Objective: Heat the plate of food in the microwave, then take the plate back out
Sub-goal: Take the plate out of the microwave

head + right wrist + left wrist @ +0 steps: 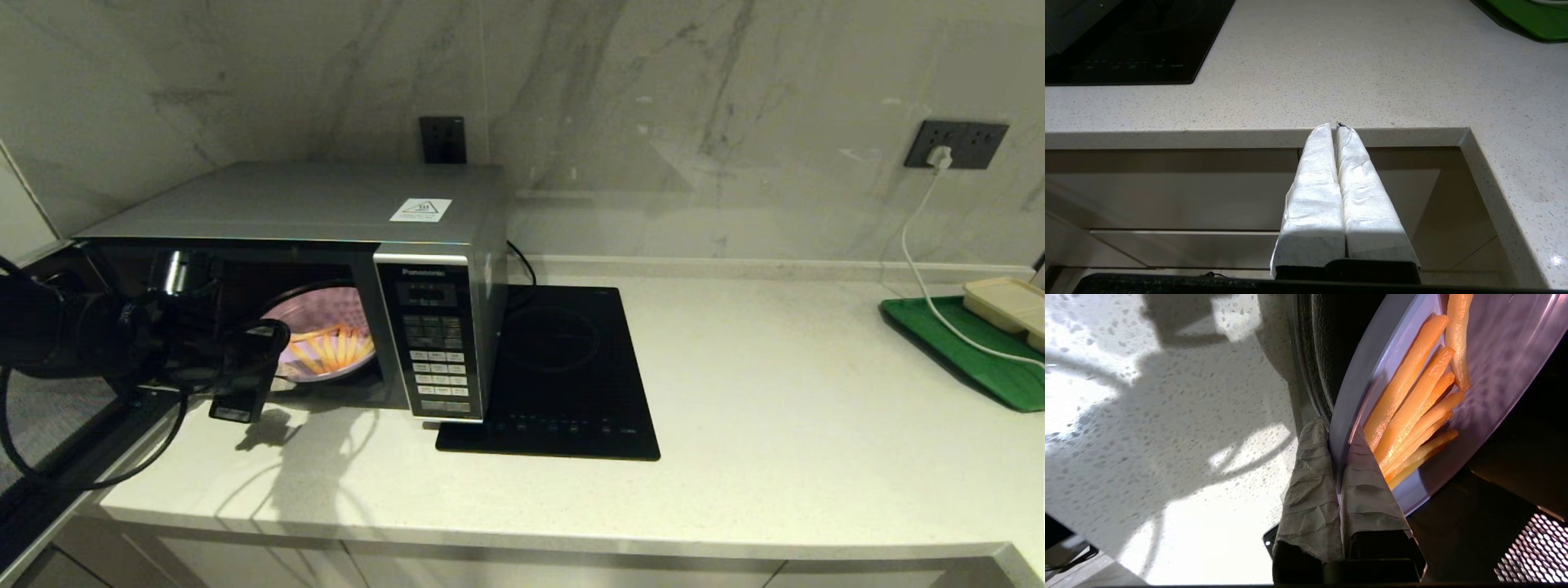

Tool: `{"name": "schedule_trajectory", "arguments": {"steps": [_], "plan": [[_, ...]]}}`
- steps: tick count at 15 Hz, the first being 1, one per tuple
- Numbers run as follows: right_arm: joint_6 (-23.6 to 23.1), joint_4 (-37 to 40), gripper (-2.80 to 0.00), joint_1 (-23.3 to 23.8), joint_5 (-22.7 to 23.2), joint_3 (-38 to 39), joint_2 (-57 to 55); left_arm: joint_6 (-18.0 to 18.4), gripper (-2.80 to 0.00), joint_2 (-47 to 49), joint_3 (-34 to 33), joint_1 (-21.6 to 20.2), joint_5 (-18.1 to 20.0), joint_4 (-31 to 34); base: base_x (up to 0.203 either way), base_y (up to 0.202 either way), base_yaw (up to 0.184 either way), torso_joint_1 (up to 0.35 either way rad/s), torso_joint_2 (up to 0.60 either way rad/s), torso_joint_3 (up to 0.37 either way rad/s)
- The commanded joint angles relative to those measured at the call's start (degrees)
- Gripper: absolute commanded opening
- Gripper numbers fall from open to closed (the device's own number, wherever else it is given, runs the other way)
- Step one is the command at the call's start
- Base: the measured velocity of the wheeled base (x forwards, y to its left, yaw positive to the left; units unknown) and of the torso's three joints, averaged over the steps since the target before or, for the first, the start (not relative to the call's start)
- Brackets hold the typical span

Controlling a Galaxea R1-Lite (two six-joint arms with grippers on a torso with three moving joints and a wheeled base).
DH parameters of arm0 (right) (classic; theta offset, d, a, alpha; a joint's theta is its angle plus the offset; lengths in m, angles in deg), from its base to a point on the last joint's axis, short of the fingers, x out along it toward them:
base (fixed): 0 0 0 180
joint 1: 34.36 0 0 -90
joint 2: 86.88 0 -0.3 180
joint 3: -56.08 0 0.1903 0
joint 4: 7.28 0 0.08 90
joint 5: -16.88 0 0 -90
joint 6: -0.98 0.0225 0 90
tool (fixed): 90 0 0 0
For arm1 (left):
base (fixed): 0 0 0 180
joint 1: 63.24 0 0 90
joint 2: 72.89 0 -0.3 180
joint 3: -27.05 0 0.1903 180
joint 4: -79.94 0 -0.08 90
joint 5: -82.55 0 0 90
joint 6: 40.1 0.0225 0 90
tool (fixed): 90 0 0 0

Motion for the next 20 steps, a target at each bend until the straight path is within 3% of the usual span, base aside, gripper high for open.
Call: {"name": "schedule_trajectory", "arguments": {"steps": [1,5,9,17,20], "plan": [[0.1,0.0,-2.8,0.0,0.0,0.0,0.0,-0.4,-2.8,-2.2,-0.9,-1.0,0.0,0.0,0.0,0.0,0.0,0.0,0.0,0.0],[0.1,0.0,-2.8,0.0,0.0,0.0,0.0,-0.1,-2.8,-3.3,-1.9,-4.0,0.1,2.5,0.0,0.0,0.0,0.0,0.0,0.0],[0.0,0.0,-2.8,0.0,0.0,0.0,0.0,3.2,-2.8,-4.3,-6.0,-7.7,0.7,2.2,0.0,0.0,0.0,0.0,0.0,0.0],[0.0,0.0,-2.8,0.0,0.0,0.0,0.0,2.6,-2.8,-11.4,-11.7,-6.8,2.5,2.6,0.0,0.0,0.0,0.0,0.0,0.0],[0.0,0.0,-2.8,0.0,0.0,0.0,0.0,2.6,-2.8,-14.8,-15.3,-6.1,4.8,2.5,0.0,0.0,0.0,0.0,0.0,0.0]]}}
